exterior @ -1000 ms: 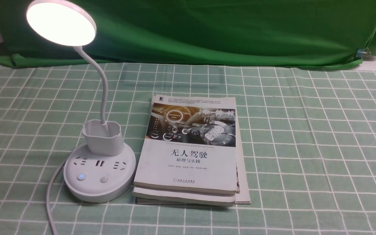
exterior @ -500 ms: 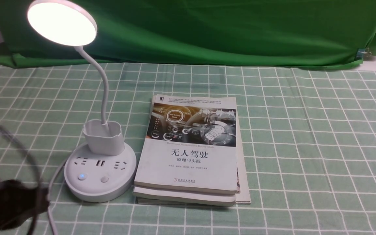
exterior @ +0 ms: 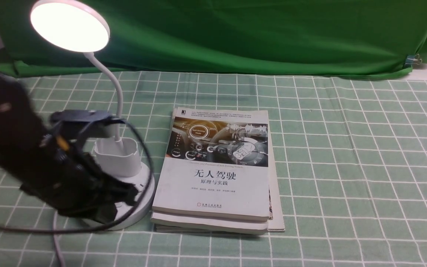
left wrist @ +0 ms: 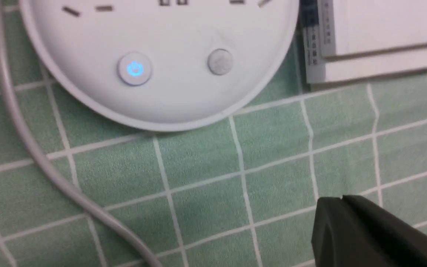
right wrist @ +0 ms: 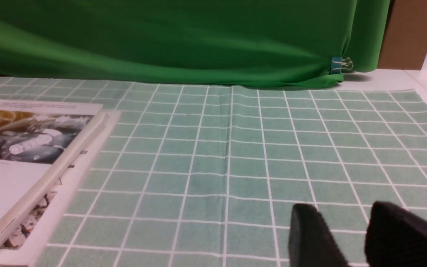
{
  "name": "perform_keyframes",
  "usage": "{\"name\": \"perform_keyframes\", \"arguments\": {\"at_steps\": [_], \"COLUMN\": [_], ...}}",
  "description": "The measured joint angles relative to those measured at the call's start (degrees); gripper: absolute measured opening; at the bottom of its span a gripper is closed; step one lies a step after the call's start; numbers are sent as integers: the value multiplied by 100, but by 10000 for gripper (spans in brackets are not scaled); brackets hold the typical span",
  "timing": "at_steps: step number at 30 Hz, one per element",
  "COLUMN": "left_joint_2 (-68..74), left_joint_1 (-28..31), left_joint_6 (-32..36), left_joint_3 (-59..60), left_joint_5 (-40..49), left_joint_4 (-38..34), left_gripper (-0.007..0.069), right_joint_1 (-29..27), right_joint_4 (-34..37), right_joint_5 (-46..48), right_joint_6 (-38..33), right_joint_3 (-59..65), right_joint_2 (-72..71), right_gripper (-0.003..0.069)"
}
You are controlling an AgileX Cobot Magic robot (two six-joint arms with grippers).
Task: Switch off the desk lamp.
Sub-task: Use the left arm to press the button switch on the lamp holder
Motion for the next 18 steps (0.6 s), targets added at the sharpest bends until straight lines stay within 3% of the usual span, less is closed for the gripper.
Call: {"name": "perform_keyframes", "arguments": {"at_steps": [9, 18], "left_joint_2": [918, 1623], "left_joint_1": [-38, -38], "left_joint_6": [-89, -172], "left_joint_3": [-779, -849], "left_joint_5": [200, -186], "left_joint_4": [528, 767], "left_gripper": [0, 0], "right_joint_1": [0, 0], "right_joint_4": [0, 0], "right_joint_5": [0, 0], "right_joint_6": [0, 0], "right_joint_3": [0, 0], "right_joint_2": [0, 0], "right_gripper": [242, 242]}}
